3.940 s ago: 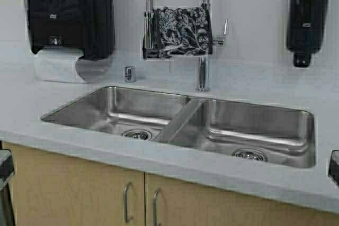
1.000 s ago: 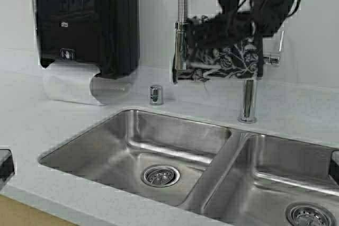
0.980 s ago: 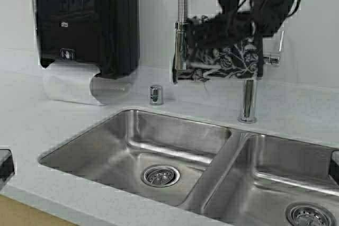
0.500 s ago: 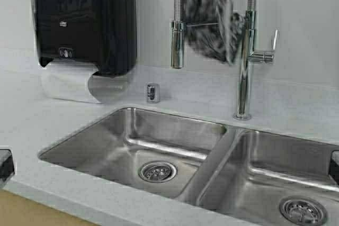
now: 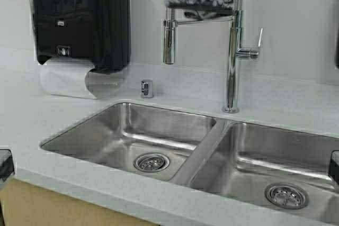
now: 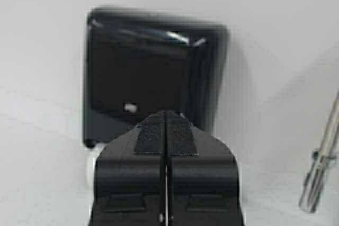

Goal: Get the cloth and wipe up the spill under the wine glass

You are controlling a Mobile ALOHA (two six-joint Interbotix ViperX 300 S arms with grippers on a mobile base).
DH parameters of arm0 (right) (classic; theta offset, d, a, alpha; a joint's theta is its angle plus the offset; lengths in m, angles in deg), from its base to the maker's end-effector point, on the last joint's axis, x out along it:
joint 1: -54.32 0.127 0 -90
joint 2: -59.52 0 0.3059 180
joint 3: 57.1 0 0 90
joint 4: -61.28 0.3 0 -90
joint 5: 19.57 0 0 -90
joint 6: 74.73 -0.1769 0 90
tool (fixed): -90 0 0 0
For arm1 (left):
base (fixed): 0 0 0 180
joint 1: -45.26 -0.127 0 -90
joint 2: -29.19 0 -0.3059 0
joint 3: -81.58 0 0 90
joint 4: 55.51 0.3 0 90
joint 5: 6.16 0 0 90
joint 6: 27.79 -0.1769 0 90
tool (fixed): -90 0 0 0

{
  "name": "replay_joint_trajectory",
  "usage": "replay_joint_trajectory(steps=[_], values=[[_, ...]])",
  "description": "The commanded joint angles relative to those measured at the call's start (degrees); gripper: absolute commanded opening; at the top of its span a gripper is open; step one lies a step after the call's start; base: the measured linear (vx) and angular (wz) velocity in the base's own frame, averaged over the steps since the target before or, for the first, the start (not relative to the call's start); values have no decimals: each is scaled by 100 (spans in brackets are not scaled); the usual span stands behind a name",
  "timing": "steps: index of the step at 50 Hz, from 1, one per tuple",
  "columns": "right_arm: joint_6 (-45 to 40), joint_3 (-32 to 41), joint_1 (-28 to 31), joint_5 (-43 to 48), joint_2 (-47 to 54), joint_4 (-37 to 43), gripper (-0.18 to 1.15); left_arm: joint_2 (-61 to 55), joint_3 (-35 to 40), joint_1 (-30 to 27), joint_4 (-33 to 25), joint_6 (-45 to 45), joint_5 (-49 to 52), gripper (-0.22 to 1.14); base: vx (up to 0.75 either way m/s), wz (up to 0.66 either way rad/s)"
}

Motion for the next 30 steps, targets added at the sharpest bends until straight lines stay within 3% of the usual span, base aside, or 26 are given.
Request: replay_joint_trajectory(steps=[1, 16, 30], values=[[0, -9, 387, -141, -404, -9, 6, -9, 44, 0, -26, 0, 44, 3, -9, 0], [-44, -932, 1336, -325, -1230, 97, 6, -9, 79, 0, -62, 35, 44, 3, -8, 11], [-185, -1670, 1564, -343, -1723, 220, 6, 62, 79, 0, -105, 53, 44, 3, -7, 23]])
